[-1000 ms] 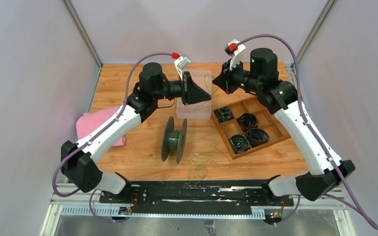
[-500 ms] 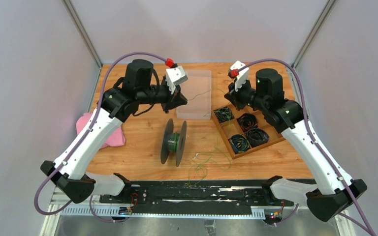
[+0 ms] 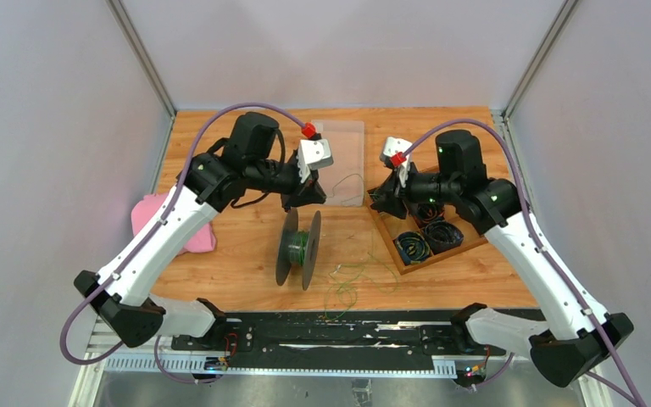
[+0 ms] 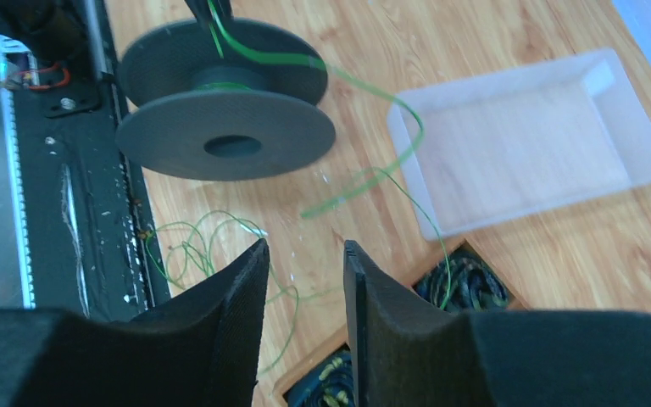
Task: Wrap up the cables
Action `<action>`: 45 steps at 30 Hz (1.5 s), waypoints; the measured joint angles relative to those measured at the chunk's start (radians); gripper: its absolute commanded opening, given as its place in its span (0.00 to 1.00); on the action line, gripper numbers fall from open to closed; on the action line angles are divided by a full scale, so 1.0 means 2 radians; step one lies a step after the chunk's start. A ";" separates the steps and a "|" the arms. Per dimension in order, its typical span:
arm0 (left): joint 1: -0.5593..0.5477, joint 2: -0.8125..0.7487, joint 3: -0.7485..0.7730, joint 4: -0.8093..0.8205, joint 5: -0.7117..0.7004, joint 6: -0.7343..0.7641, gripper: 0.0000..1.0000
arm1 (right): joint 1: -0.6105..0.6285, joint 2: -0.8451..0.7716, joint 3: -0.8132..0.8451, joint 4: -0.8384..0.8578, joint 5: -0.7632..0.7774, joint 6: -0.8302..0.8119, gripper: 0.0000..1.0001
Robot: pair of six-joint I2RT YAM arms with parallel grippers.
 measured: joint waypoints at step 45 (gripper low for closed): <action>-0.009 -0.003 -0.003 -0.001 0.016 0.023 0.00 | 0.022 0.253 0.251 -0.157 -0.053 0.076 0.53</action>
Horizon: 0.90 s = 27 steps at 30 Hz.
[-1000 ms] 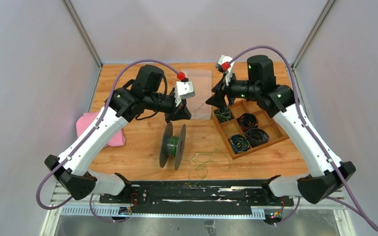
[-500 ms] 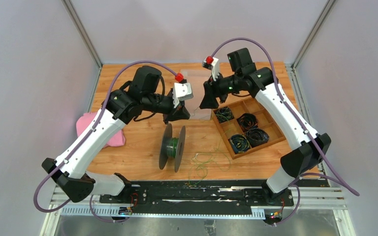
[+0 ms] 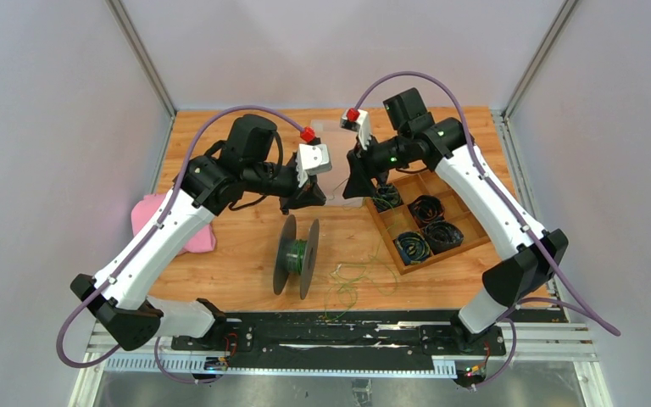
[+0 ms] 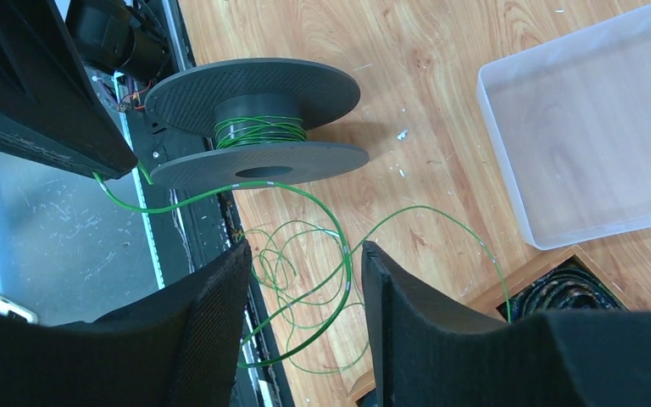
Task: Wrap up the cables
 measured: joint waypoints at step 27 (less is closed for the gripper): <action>0.000 -0.034 -0.052 0.035 0.082 -0.021 0.00 | 0.018 -0.005 -0.033 0.003 -0.125 -0.192 0.57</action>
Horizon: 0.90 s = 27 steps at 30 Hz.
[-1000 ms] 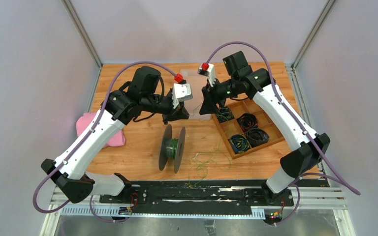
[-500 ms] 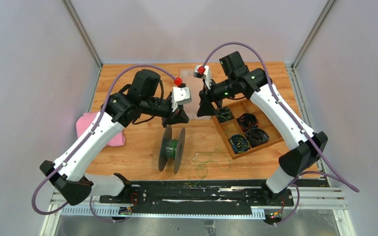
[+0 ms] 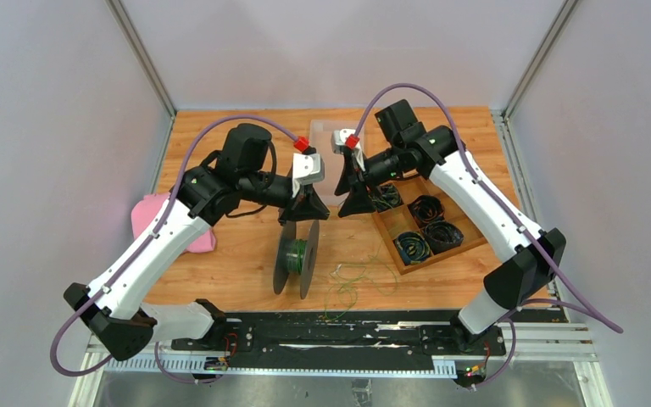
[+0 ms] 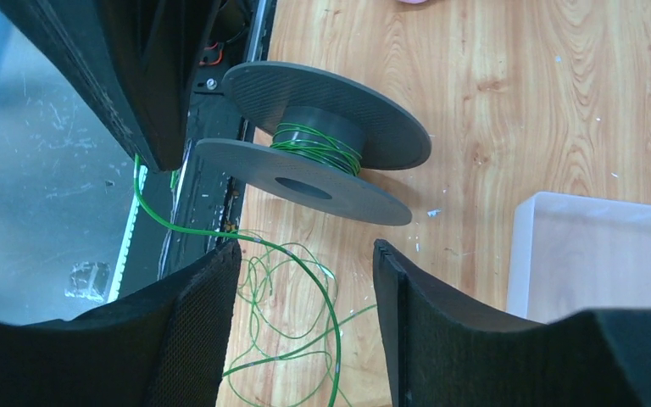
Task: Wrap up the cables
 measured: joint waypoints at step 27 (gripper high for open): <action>0.033 -0.017 -0.039 0.062 0.043 -0.057 0.05 | 0.013 -0.047 -0.046 -0.004 0.007 -0.043 0.01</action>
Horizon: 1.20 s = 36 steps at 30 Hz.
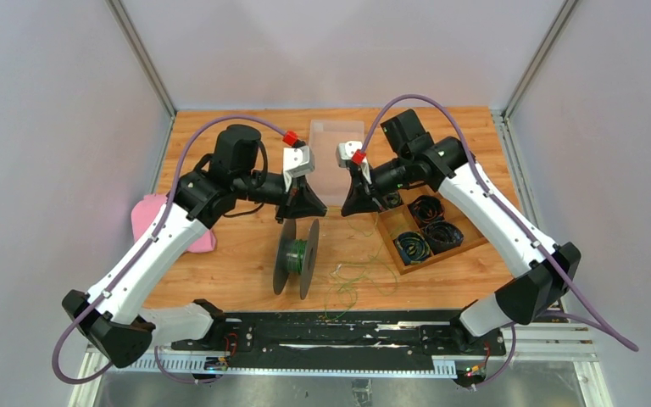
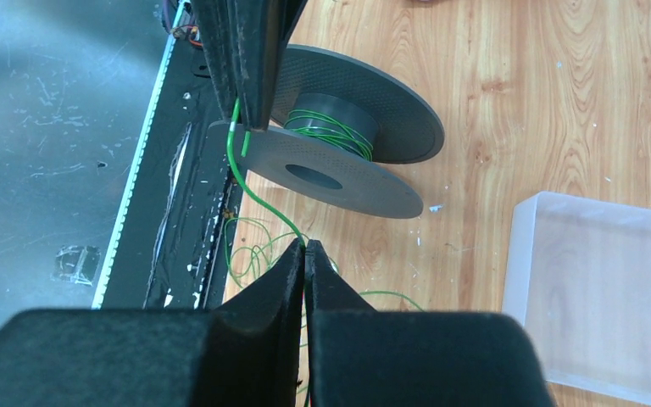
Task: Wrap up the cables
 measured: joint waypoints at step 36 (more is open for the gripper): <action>0.009 -0.101 -0.184 -0.066 -0.272 -0.040 0.49 | 0.027 -0.001 -0.060 0.097 0.168 0.120 0.01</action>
